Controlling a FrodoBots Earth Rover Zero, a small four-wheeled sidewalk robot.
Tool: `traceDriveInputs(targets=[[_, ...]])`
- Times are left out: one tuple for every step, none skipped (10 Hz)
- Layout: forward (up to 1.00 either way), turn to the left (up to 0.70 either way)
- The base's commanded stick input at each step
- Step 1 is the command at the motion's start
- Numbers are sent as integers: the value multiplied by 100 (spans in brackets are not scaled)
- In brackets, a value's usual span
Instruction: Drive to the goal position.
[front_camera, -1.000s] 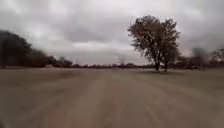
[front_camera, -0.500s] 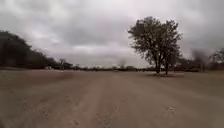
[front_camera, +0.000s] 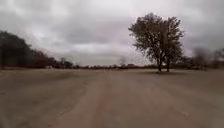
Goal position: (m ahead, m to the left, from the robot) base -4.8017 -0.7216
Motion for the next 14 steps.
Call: traceDriveInputs(targets=[[70,-1],[70,-1],[70,-1],[70,-1],[70,-1],[70,0],[70,10],[70,30],[70,18],[70,-1],[70,-1],[70,-1],[70,-1],[70,-1]])
